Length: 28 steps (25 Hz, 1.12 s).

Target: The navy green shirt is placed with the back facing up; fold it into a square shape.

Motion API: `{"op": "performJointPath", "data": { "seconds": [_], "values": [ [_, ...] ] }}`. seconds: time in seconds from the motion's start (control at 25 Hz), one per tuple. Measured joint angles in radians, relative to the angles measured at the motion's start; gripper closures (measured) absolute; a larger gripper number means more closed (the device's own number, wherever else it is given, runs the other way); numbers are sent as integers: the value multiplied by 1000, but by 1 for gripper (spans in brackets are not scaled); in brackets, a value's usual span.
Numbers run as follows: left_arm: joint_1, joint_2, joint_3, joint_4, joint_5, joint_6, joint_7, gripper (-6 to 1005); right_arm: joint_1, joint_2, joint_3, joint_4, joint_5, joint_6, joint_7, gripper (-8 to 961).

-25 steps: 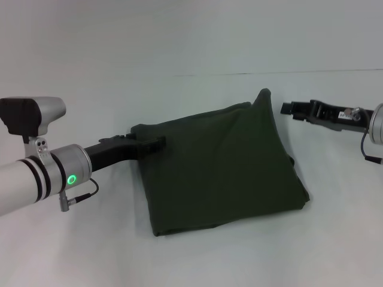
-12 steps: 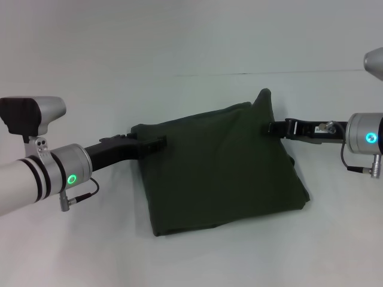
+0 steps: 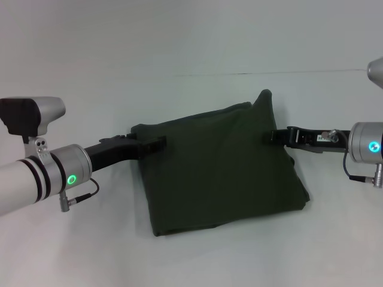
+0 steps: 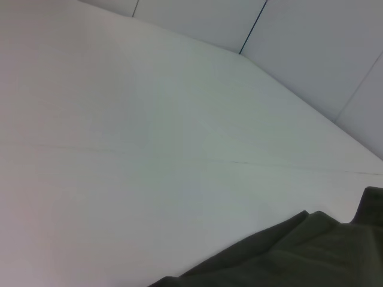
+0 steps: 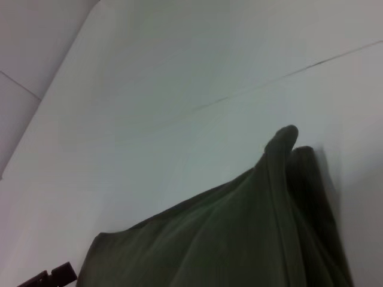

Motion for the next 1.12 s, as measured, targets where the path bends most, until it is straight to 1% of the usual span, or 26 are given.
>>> {"op": "performJointPath", "data": {
  "seconds": [0.56,0.76,0.96,1.12],
  "values": [
    [0,-1,0,-1,0,-2,-2,112,-21,0,5,-6,1,-13,4,595],
    [0,-2,0,0,0,-3,-3,112,-29,-3,16,-11,1,-38,-1,800],
    [0,-2,0,1,0,-6,-3,111,-39,-5,34,-13,1,-48,-2,924],
    [0,-2,-1,1,0,-6,-3,111,-45,-6,41,-13,1,-48,-3,903]
  ]
}}
